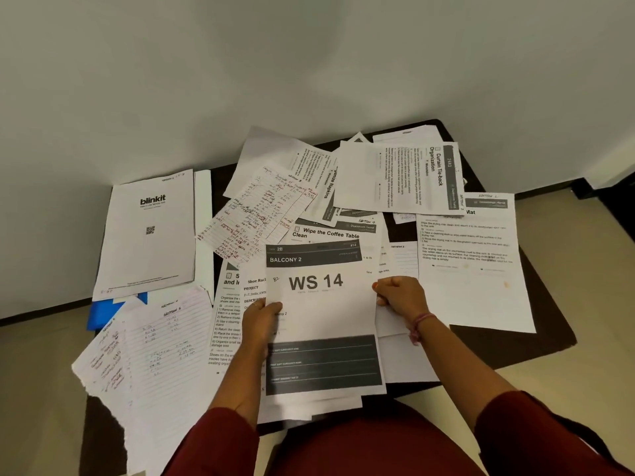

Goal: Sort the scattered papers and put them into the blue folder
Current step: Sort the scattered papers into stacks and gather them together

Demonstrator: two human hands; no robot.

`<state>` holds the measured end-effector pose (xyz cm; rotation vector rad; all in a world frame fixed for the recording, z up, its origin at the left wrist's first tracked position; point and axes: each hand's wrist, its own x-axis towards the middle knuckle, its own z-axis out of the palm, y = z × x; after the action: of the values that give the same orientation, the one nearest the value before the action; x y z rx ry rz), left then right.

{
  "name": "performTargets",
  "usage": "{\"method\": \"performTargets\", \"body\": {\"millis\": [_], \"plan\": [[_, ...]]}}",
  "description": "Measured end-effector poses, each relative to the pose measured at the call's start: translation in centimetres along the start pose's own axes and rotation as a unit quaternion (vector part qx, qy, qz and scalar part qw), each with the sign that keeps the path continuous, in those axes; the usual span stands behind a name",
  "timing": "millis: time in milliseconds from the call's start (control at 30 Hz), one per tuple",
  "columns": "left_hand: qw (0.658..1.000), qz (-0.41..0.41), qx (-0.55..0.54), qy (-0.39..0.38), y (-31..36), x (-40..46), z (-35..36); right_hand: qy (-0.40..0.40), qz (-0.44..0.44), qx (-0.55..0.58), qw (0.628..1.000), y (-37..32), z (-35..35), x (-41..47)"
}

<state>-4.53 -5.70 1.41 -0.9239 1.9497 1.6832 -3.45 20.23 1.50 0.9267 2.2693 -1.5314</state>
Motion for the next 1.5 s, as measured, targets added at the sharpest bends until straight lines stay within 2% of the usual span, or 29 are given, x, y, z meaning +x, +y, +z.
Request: {"method": "performTargets", "body": {"millis": [100,200,467,633,800,1100,1300,1367,1500], "plan": [[1.000,-0.001,0.004,0.004,-0.1,0.1,0.0,0.042,-0.091,-0.108,0.989,0.3,0.1,0.3],[1.000,0.001,0.002,0.005,-0.1,0.1,0.1,0.068,-0.100,-0.180,0.976,0.3,0.0,0.8],[1.000,0.011,0.004,-0.001,0.0,-0.1,0.1,0.064,-0.025,-0.042,0.997,-1.6,-1.0,1.2],[1.000,0.000,0.006,0.006,0.0,0.2,0.2,0.061,-0.029,-0.078,0.995,-0.9,-3.1,0.7],[1.000,-0.002,0.007,0.008,0.0,0.2,0.2,0.095,0.029,-0.098,0.990,0.8,-6.4,0.5],[1.000,0.000,0.026,0.016,0.2,0.0,0.5,0.088,0.050,-0.115,0.988,2.9,-8.1,0.2],[0.997,0.046,0.063,0.015,0.0,-0.5,1.2,0.082,0.049,-0.083,0.992,4.3,-8.3,0.6],[0.997,0.052,0.060,0.012,0.0,-0.6,1.7,0.100,0.042,-0.068,0.992,4.5,-8.8,0.7],[0.998,0.060,0.028,0.002,0.5,-0.9,3.2,0.195,0.007,-0.067,0.979,5.1,-10.4,0.9]]}}
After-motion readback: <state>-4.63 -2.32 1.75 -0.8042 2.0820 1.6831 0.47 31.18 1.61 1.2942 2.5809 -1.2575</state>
